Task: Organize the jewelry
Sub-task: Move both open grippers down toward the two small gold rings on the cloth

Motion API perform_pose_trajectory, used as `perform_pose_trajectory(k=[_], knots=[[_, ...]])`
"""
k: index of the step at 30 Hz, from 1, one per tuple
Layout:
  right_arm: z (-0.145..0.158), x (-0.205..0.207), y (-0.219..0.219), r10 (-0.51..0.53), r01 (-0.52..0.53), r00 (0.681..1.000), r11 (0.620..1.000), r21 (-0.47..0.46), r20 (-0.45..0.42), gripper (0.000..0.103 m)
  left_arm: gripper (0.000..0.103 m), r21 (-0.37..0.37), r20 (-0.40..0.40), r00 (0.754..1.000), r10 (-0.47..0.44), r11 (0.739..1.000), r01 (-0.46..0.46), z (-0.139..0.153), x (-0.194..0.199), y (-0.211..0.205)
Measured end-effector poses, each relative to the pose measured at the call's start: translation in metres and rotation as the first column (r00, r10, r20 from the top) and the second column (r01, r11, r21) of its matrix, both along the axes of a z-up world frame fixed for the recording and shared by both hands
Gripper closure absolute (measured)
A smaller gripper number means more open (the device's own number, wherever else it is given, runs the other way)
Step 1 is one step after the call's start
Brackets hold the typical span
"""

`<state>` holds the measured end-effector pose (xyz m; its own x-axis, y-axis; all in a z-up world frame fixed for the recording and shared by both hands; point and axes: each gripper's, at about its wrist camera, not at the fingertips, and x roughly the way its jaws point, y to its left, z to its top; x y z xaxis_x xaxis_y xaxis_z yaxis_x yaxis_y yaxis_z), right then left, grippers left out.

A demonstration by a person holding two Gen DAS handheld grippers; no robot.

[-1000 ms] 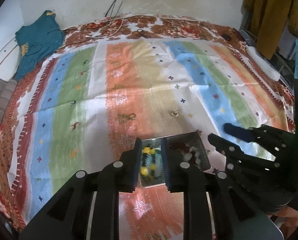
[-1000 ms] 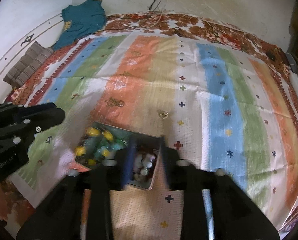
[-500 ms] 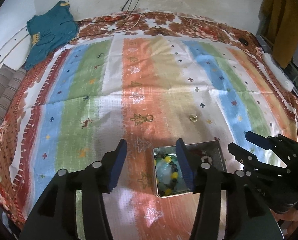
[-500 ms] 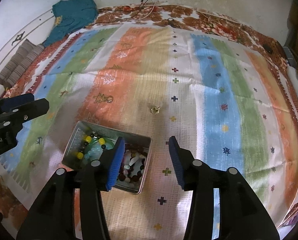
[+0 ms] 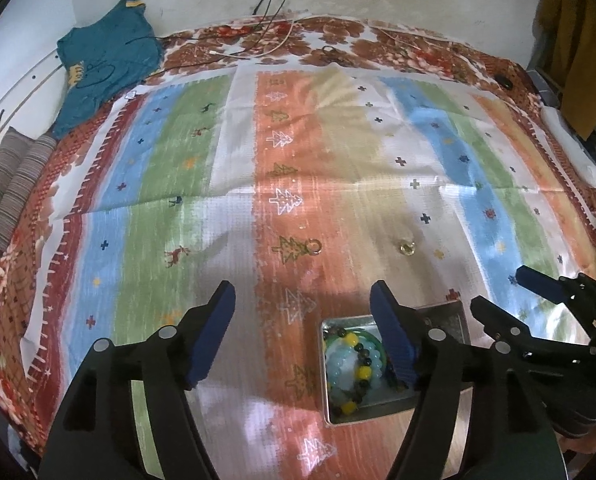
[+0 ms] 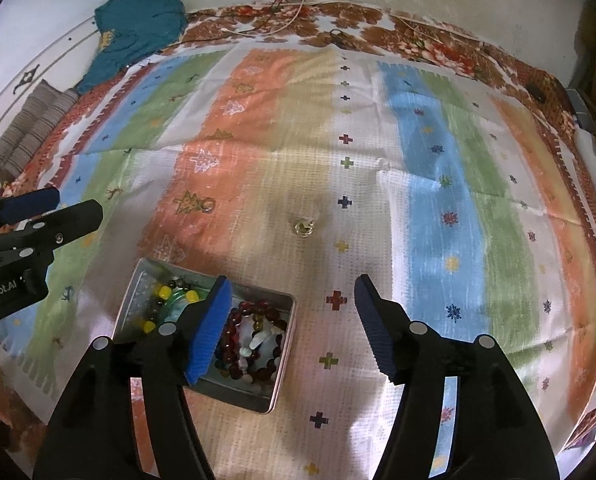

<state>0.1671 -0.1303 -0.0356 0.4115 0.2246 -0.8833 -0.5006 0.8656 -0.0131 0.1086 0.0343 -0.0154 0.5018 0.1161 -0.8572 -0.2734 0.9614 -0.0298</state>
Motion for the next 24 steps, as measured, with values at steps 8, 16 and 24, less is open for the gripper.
perform_pose_trajectory(k=[8, 16, 24], knots=[[-0.009, 0.013, 0.003, -0.012, 0.012, 1.0, 1.0, -0.024, -0.011, 0.038, 0.031, 0.005, -0.015, 1.0, 0.006, 1.0, -0.006, -0.007, 0.011, 0.008], [-0.013, 0.021, 0.011, -0.008, 0.007, 1.0, 0.999, -0.035, -0.015, 0.034, 0.03, 0.019, -0.043, 0.999, -0.011, 1.0, 0.012, -0.018, 0.028, 0.007], [-0.023, 0.032, 0.015, -0.013, 0.011, 0.999, 0.999, -0.049, -0.04, 0.034, 0.029, 0.017, -0.077, 0.997, -0.013, 1.0, 0.015, -0.031, 0.043, 0.012]])
